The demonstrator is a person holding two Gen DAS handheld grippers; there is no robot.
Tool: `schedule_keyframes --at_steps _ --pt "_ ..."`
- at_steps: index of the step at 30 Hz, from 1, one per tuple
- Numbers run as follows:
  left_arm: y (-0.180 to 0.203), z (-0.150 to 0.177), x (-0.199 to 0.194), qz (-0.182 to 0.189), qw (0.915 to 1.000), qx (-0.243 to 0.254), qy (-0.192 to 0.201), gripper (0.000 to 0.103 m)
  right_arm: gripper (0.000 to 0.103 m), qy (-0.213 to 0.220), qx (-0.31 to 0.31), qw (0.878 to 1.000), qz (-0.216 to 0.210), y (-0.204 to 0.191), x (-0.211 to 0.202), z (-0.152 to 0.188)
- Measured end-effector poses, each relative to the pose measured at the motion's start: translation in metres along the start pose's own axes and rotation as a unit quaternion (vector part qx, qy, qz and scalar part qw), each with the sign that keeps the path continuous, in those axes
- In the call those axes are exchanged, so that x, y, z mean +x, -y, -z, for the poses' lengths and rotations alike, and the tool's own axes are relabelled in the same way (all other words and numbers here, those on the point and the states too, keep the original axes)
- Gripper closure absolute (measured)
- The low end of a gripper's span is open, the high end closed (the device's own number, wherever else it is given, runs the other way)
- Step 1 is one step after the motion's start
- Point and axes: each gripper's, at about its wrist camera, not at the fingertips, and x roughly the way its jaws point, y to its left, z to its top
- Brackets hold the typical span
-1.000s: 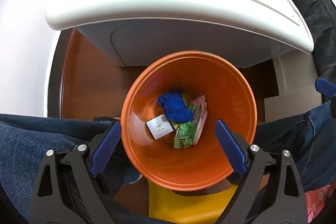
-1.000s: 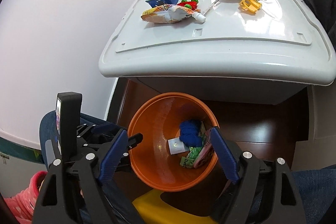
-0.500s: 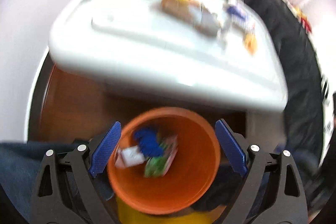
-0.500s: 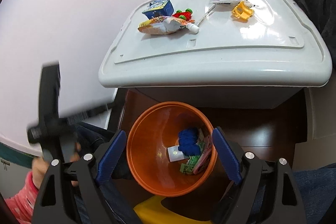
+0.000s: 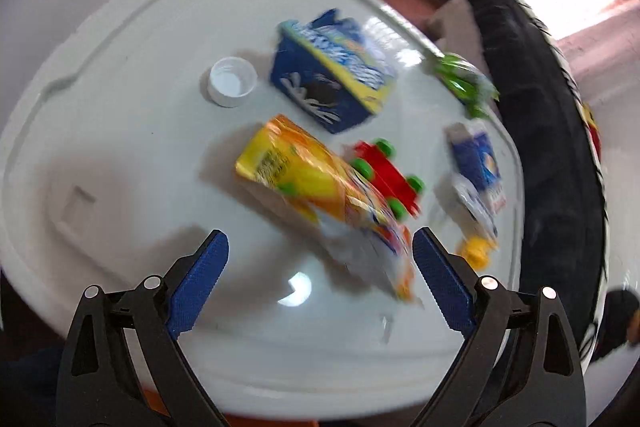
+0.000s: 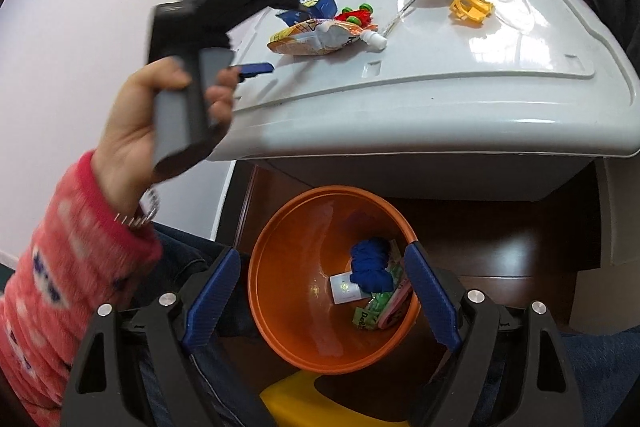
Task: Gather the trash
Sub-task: 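Grasp the yellow chip bag with the left tool and lift it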
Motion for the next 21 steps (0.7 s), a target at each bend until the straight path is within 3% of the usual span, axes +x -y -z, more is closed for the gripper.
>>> schedule_keyframes --at_steps 6,8,9,16,21 --pt "0.014 -0.013 0.022 -0.029 0.9996 -0.006 0.002 0.014 0.020 -0.004 0.012 1.000 -0.013 0.011 0.003 -0.003" --pt "0.015 -0.013 0.024 -0.044 0.9989 0.003 0.013 0.030 0.020 -0.005 0.012 1.000 -0.014 0.012 0.003 -0.003" --pt "0.017 -0.012 0.025 -0.051 0.9984 0.012 0.018 0.032 0.020 -0.004 0.012 1.000 -0.014 0.013 0.002 -0.003" --pt "0.015 -0.008 0.012 -0.042 0.9976 0.039 0.039 0.040 0.020 0.000 0.014 1.000 -0.011 0.013 0.001 -0.003" --pt "0.019 0.001 -0.021 -0.015 0.9948 0.080 0.060 0.040 0.020 0.002 0.010 1.000 -0.006 0.009 0.000 -0.003"
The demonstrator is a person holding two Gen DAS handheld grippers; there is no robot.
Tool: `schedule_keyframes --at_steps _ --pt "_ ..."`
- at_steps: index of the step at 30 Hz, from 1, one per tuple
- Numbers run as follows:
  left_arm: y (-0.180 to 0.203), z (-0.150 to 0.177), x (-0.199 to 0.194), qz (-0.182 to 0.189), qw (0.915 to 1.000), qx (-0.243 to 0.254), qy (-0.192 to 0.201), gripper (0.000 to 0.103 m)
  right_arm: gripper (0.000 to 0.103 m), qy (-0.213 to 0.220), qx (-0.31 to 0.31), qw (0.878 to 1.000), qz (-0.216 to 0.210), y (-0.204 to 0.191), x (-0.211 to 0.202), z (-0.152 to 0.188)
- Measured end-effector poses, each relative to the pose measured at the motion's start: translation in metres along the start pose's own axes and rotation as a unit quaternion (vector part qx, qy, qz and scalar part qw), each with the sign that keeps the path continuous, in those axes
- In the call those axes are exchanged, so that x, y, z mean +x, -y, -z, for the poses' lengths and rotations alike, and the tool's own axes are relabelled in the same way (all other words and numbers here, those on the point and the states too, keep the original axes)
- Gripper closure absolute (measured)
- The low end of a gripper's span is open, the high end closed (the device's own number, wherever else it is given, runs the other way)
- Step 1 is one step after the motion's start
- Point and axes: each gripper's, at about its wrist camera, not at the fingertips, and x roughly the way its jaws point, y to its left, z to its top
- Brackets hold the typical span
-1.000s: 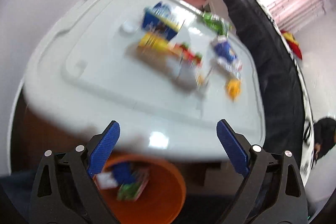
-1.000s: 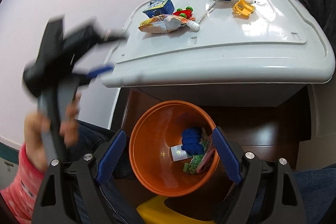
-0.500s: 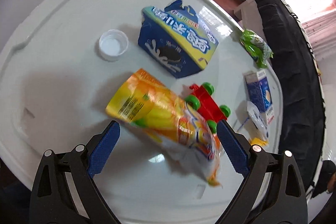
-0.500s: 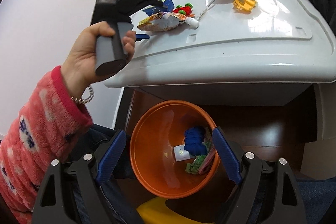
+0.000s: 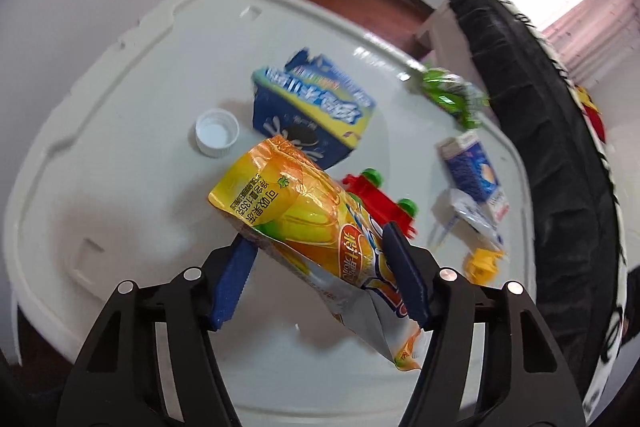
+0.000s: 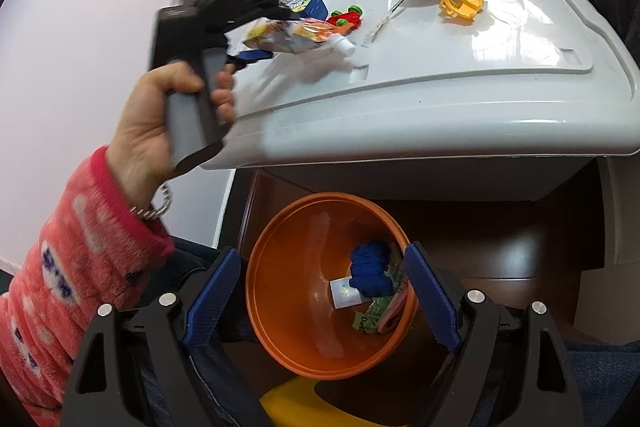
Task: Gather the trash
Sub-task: 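Grasp the yellow chip bag with the left tool and lift it, then grasp the blue snack box with the right tool while the left tool holds the chip bag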
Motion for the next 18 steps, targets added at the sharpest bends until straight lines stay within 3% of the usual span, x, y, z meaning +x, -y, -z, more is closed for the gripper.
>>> schedule_keyframes --at_steps 3,10,13,16,18 --pt "0.003 0.004 -0.030 0.003 0.9993 0.032 0.019 0.040 0.020 0.002 -0.004 1.000 0.007 -0.003 0.000 0.001" --pt "0.003 0.011 -0.094 -0.030 0.9934 0.100 0.047 0.040 0.020 0.001 -0.016 1.000 0.023 -0.014 -0.003 -0.008" --pt "-0.009 0.011 -0.116 -0.046 0.9893 0.121 0.067 0.040 0.020 0.015 -0.042 0.998 0.038 -0.025 -0.010 -0.031" --pt "-0.031 0.007 -0.127 -0.069 0.9869 0.122 0.081 0.040 0.020 0.039 -0.045 0.998 0.014 -0.037 -0.015 -0.072" --pt "-0.042 0.005 -0.131 -0.075 0.9864 0.119 0.085 0.040 0.017 0.061 -0.084 0.995 0.010 -0.052 -0.012 -0.104"
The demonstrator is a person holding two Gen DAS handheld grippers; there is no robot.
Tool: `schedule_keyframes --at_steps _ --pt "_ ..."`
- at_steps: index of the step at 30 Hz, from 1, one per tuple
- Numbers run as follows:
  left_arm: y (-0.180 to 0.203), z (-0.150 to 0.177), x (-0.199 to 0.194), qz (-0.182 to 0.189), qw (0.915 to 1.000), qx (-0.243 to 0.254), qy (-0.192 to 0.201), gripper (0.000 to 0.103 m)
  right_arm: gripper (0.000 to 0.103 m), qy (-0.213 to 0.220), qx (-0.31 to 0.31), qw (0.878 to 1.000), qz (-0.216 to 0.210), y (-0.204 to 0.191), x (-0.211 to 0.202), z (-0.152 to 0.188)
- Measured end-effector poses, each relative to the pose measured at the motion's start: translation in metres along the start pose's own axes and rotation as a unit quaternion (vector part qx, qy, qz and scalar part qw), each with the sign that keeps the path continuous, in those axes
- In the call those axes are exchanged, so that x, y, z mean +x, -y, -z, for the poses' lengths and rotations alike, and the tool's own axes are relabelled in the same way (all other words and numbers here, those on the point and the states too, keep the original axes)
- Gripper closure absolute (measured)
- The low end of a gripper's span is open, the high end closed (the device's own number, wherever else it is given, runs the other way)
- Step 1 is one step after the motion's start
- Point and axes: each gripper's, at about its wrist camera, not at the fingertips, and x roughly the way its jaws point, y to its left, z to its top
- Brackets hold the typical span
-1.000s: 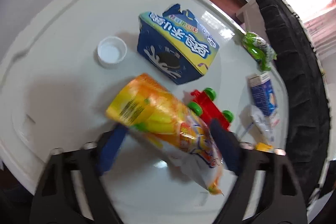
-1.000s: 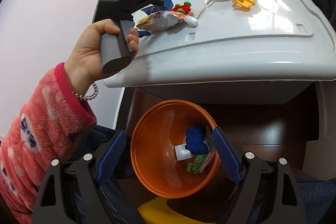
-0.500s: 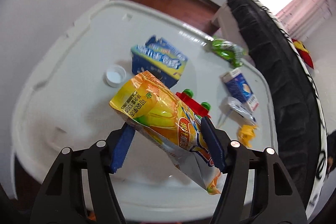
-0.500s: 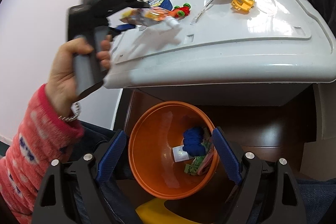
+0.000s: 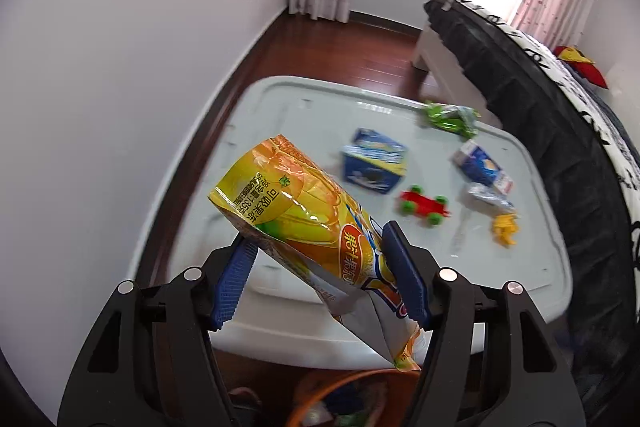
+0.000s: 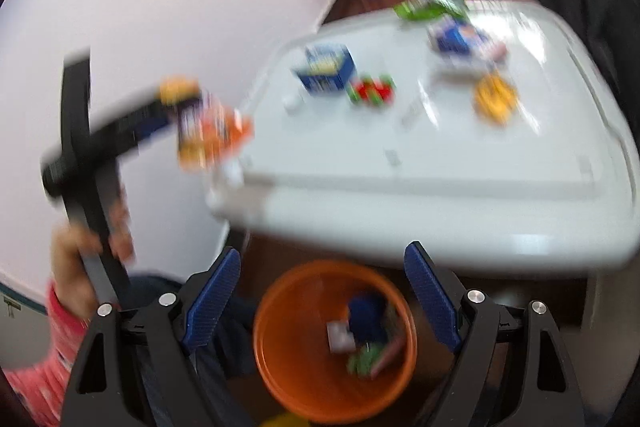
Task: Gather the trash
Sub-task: 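Grasp the blue snack box with the right tool while the left tool holds the chip bag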
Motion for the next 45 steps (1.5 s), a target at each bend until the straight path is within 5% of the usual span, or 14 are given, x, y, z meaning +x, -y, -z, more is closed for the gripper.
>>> schedule_keyframes --at_steps 4,8,13,18,24,25,26,30,36,45 --pt "-0.020 -0.001 -0.003 0.002 0.9999 -0.013 0.004 0.040 0.013 0.020 -0.111 0.994 0.015 -0.023 0.032 -0.057" --pt "-0.032 0.001 -0.004 0.014 0.9997 -0.021 -0.004 0.040 0.011 0.017 -0.240 0.969 0.057 -0.038 0.083 -0.105" --pt "-0.038 0.003 -0.002 0.022 0.9994 -0.026 -0.011 0.040 0.007 -0.042 -0.347 0.932 0.092 -0.044 0.161 -0.146" --pt "-0.040 0.001 0.002 0.038 0.9984 -0.036 -0.020 0.040 0.007 -0.096 -0.387 0.910 0.115 -0.043 0.217 -0.169" --pt "-0.037 0.000 0.008 0.050 0.9977 -0.034 -0.029 0.051 0.007 -0.132 -0.384 0.904 0.132 -0.035 0.256 -0.178" --pt "-0.036 0.001 0.009 0.048 0.9979 -0.033 -0.029 0.053 0.012 -0.142 -0.384 0.902 0.137 -0.032 0.264 -0.177" --pt "-0.036 0.001 0.010 0.046 0.9979 -0.034 -0.030 0.056 0.037 -0.151 -0.383 0.900 0.144 -0.031 0.270 -0.175" --pt "-0.037 0.001 0.013 0.054 0.9971 -0.040 -0.038 0.062 0.047 -0.124 -0.330 0.926 0.134 -0.023 0.259 -0.187" --pt "-0.036 0.000 0.009 0.052 0.9976 -0.036 -0.029 0.064 0.048 -0.072 -0.322 0.936 0.121 -0.028 0.204 -0.194" --pt "-0.023 0.002 -0.011 0.062 0.9980 -0.011 -0.003 0.066 0.047 0.013 -0.276 0.957 0.089 -0.041 0.075 -0.130"
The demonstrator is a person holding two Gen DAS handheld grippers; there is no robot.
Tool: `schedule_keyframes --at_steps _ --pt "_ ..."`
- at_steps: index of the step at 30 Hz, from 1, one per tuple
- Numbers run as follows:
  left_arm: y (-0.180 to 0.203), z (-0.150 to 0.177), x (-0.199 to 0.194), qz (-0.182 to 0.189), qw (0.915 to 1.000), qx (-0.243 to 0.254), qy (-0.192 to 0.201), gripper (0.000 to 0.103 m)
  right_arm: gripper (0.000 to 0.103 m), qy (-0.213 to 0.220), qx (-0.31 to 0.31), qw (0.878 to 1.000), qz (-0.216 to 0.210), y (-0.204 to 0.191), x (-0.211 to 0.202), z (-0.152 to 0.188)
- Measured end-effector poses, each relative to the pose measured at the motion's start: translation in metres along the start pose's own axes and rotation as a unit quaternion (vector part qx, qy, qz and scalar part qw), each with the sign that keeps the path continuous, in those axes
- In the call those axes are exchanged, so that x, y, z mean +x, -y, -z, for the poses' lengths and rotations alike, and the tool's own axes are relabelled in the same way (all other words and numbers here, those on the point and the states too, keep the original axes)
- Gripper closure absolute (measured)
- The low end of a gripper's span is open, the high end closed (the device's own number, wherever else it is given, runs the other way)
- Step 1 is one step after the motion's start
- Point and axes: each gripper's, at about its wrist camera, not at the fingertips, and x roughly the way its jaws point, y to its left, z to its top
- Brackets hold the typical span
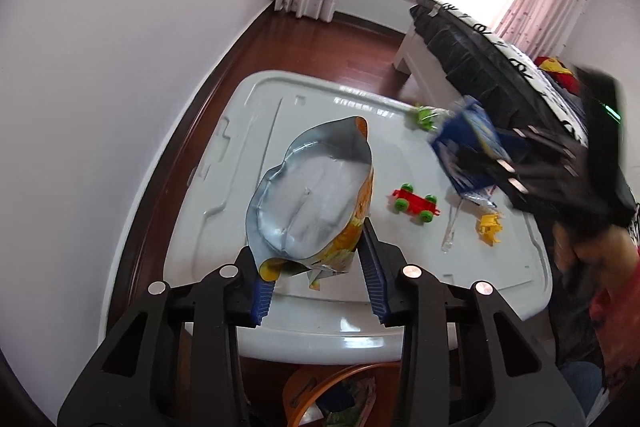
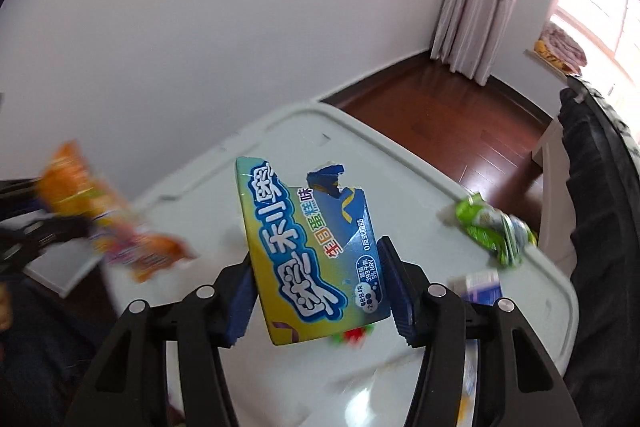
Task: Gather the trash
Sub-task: 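Grasp the blue snack box with the right tool while the left tool holds the chip bag, then carry the chip bag and snack box over the orange bucket with both tools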
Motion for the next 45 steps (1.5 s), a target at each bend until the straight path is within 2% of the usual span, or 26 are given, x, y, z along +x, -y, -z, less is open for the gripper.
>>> schedule_keyframes --at_steps 4,10,13,19,24,29,35,39,45 --pt "0.012 0.001 -0.016 0.012 0.9997 0.017 0.012 0.067 0.047 0.027 0.027 0.999 -0.016 -0.019 -0.063 0.041" --pt "0.042 0.011 -0.058 0.030 0.9976 0.055 0.030 0.067 0.047 0.049 0.047 0.997 -0.034 -0.041 -0.133 0.091" --pt "0.055 0.021 -0.079 0.033 0.9957 0.080 0.033 0.067 0.047 0.057 0.051 0.996 -0.040 -0.053 -0.157 0.113" --pt "0.077 0.053 -0.113 0.041 0.9918 0.118 0.023 0.067 0.047 0.050 0.066 0.995 -0.051 -0.074 -0.179 0.143" --pt "0.085 0.086 -0.114 0.040 0.9898 0.136 -0.011 0.067 0.047 0.025 0.085 0.994 -0.059 -0.091 -0.177 0.168" --pt "0.088 0.121 -0.094 0.037 0.9871 0.142 -0.064 0.067 0.046 -0.014 0.104 0.992 -0.066 -0.103 -0.156 0.190" --pt "0.087 0.164 -0.060 0.029 0.9812 0.135 -0.135 0.067 0.046 -0.060 0.153 0.983 -0.087 -0.106 -0.122 0.214" --pt "0.083 0.180 -0.036 0.023 0.9752 0.132 -0.176 0.067 0.046 -0.100 0.172 0.976 -0.093 -0.110 -0.094 0.227" --pt "0.080 0.202 -0.011 0.007 0.9683 0.132 -0.212 0.067 0.046 -0.133 0.184 0.969 -0.102 -0.113 -0.078 0.236"
